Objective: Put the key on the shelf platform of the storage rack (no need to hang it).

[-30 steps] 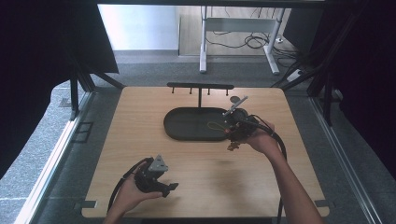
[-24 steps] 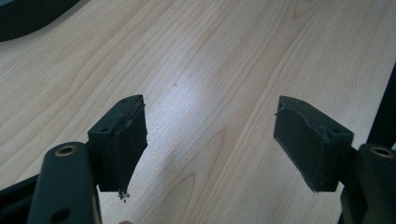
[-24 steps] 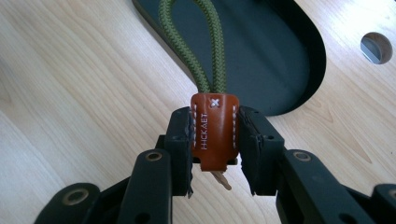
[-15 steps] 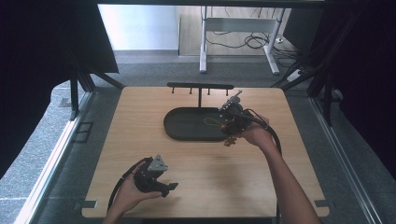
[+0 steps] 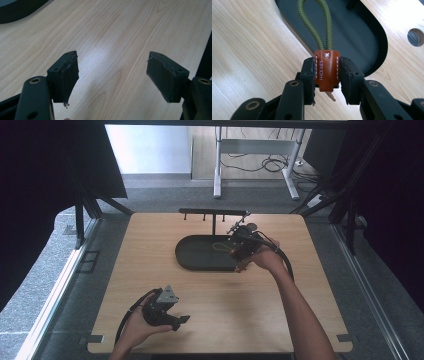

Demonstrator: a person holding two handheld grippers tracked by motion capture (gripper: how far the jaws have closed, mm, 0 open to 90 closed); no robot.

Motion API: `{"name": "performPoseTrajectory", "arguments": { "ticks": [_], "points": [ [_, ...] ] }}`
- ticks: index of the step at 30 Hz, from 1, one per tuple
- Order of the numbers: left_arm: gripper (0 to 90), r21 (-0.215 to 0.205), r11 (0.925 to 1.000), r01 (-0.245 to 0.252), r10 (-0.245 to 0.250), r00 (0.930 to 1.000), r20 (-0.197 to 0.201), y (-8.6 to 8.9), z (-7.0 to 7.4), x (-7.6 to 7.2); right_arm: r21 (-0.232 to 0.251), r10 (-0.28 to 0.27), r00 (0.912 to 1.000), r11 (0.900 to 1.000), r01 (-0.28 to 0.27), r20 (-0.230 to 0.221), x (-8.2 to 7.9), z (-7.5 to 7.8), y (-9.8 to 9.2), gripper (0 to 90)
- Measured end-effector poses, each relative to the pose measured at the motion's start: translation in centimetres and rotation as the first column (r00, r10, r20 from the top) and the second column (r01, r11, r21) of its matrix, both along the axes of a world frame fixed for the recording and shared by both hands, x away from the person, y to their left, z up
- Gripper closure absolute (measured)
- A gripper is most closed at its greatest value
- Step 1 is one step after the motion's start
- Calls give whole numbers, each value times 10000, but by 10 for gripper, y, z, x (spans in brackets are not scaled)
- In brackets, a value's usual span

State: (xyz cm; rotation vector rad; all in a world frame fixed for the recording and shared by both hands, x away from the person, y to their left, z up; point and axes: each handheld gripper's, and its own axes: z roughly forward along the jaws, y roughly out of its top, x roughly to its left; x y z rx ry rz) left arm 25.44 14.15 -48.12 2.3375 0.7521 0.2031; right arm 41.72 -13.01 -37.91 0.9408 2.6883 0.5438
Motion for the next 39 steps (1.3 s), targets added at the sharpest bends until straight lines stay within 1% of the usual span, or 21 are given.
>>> {"name": "performPoseTrajectory", "arguments": {
  "ticks": [5,7,12,20,24,27,35,39],
  "points": [
    [263,-15,10000,5,-5,10000,-2,0,0,0,15,42,10000,10000,-41,-14,6,-1,4,666],
    [261,-28,10000,12,-12,10000,-16,0,0,0,67,18,10000,10000,-18,-55,7,-1,4,666],
    [261,-57,10000,-35,35,10000,10,1,1,0,76,-91,9999,9999,92,-114,15,-4,4,666],
    [261,-14,10000,30,-30,10000,1,1,1,0,52,-113,9999,9999,113,-21,23,-2,9,666],
    [261,-50,10000,-2,2,10000,-1,2,1,0,84,-49,10000,10000,48,60,30,-1,15,666],
    [261,-81,10000,-48,48,10000,7,4,2,0,-2,-15,9999,10000,15,99,34,-2,19,666],
    [262,-92,9999,-60,60,10000,15,6,2,0,14,-24,9999,10000,24,104,44,-8,26,665],
    [261,-117,9999,-86,86,10000,5,6,2,0,-33,-7,9999,10000,8,123,46,-12,30,665]
  ]
}}
